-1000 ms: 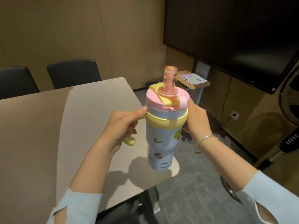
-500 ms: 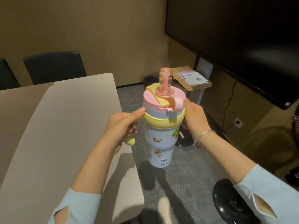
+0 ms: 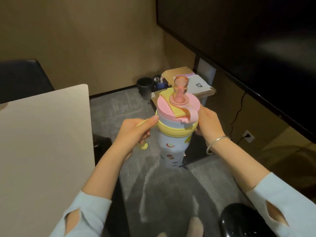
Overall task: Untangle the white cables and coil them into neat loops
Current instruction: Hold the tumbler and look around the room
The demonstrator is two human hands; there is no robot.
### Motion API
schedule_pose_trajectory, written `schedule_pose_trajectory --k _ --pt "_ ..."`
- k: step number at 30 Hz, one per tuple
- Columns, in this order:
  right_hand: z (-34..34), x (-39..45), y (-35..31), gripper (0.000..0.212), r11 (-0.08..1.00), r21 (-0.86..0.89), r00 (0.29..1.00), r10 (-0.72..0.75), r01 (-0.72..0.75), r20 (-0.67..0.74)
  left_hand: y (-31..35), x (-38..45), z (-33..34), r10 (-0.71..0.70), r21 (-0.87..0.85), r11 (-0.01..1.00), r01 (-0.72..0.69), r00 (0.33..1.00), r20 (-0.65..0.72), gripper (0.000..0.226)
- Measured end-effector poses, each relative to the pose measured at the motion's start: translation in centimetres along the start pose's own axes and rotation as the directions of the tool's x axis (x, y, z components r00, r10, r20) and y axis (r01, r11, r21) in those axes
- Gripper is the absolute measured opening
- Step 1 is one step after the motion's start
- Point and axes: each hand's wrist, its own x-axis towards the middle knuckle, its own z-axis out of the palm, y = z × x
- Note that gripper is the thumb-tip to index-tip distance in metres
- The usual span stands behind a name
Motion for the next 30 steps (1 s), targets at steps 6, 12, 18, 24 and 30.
schedule_pose_trajectory --k 6,12,18,24,30 --pt "-2.3 10.4 3.6 0.035 0.996 0.021 0.995 0.089 -0.09 0.033 -2.8 9.1 5.4 -0.071 0.032 0.997 0.071 0.997 -0.007 0.056" --pt "-3.8 18.4 9.4 0.029 0.993 0.03 0.991 0.115 -0.118 0.073 -8.1 17.2 9.7 -0.117 0.097 0.988 0.118 0.993 -0.02 0.057" --pt "-3.8 25.3 18.4 0.039 0.99 0.024 0.99 0.142 -0.141 -0.023 -15.3 24.0 13.3 -0.136 0.201 0.971 0.133 0.991 0.003 0.063" --pt "-1.6 31.6 31.2 0.033 0.986 -0.001 0.984 0.169 -0.169 -0.063 -27.7 30.9 16.0 -0.197 0.225 0.958 0.176 0.978 0.074 0.047" --pt "0.3 36.2 43.5 0.033 0.98 -0.048 0.977 0.19 -0.196 -0.097 -39.6 36.3 18.7 -0.234 0.236 0.949 0.209 0.969 0.082 0.045"
